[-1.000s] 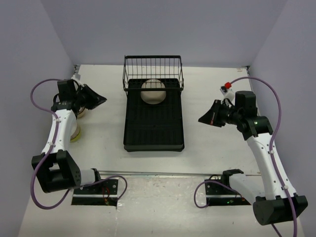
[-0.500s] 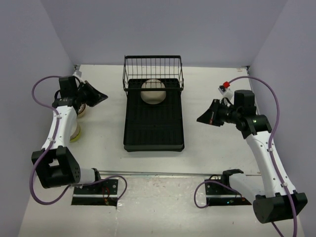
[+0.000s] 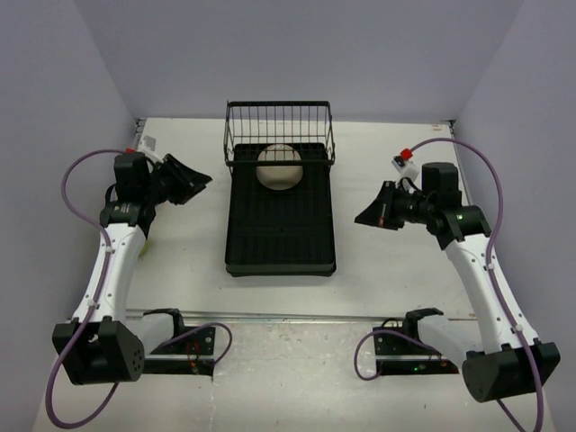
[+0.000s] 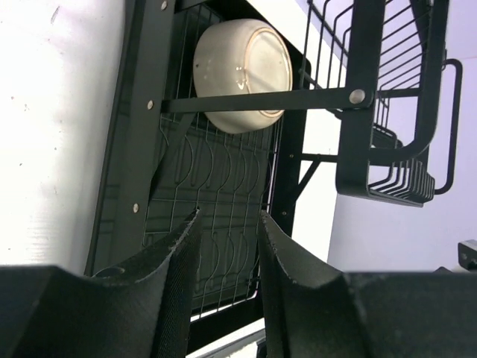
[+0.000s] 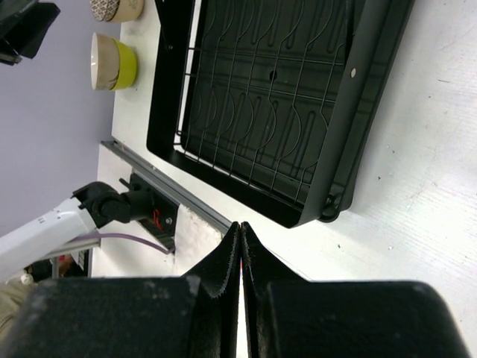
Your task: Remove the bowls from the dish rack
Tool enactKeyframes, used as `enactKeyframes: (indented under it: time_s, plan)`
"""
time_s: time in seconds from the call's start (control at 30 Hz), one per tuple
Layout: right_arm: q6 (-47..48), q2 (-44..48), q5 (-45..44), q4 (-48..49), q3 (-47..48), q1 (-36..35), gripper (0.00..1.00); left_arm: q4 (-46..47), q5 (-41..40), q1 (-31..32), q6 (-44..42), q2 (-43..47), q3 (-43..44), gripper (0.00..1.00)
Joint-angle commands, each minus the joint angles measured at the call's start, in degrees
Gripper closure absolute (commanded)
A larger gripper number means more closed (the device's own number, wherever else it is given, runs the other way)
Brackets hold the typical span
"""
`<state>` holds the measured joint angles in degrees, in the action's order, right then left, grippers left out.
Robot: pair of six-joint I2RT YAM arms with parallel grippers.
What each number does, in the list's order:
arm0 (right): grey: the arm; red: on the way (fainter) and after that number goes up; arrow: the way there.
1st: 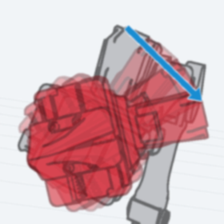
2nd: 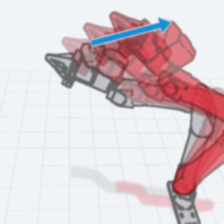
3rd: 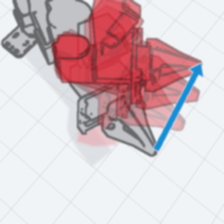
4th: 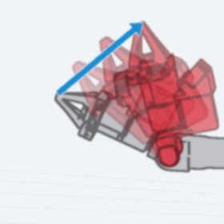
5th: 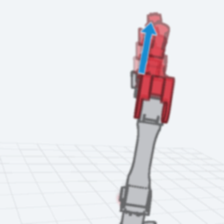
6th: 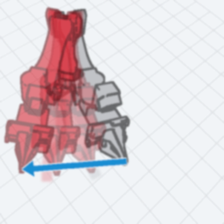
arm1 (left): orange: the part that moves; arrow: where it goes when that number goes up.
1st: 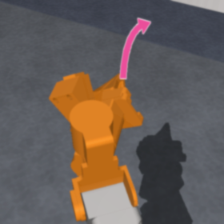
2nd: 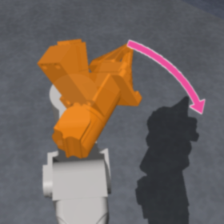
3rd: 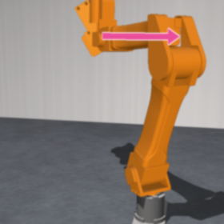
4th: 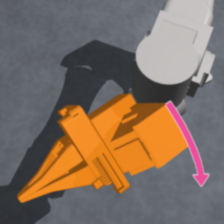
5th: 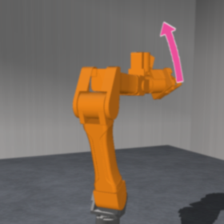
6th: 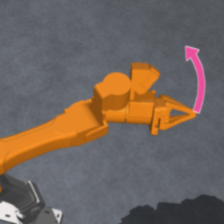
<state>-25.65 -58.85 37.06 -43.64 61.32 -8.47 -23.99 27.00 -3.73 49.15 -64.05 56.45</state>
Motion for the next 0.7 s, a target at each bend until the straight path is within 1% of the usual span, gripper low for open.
enactKeyframes:
  time_s: [0.0,0.1,0.13,0.2,0.27,0.37,0.5,0.67]
  plan:
    - [1.4,0.8,1.6,1.8,-0.7,-1.9,1.0,2.5,-0.6,-0.1,2.1,-0.1,0.2,0.62]
    - [4.5,1.5,-3.6,0.1,0.6,-5.3,1.0,1.6,-0.3,-0.1,2.0,-1.0,-0.6,0.63]
    - [6.6,1.4,-7.0,-1.2,1.3,-8.2,1.0,1.7,-0.3,-0.1,2.0,-1.0,-1.1,0.62]
    - [8.0,1.6,-10.8,-2.4,2.7,-12.2,0.99,1.8,-0.3,0.0,1.9,-1.1,-2.0,0.62]
    - [9.1,2.5,-14.0,-2.6,3.0,-14.1,0.98,1.8,-0.2,0.0,1.9,-1.8,-2.1,0.62]
    - [9.7,5.2,-17.5,-1.5,1.9,-16.7,0.98,1.7,0.2,0.0,1.6,-3.7,-1.4,0.62]
    - [11.5,7.5,-19.7,-0.6,0.2,-20.4,0.95,0.3,-0.3,-0.1,0.6,-6.3,0.0,0.61]
    - [15.6,6.1,-24.2,0.4,-1.5,-25.4,0.91,0.2,-0.4,-0.1,0.0,-8.1,0.6,0.61]
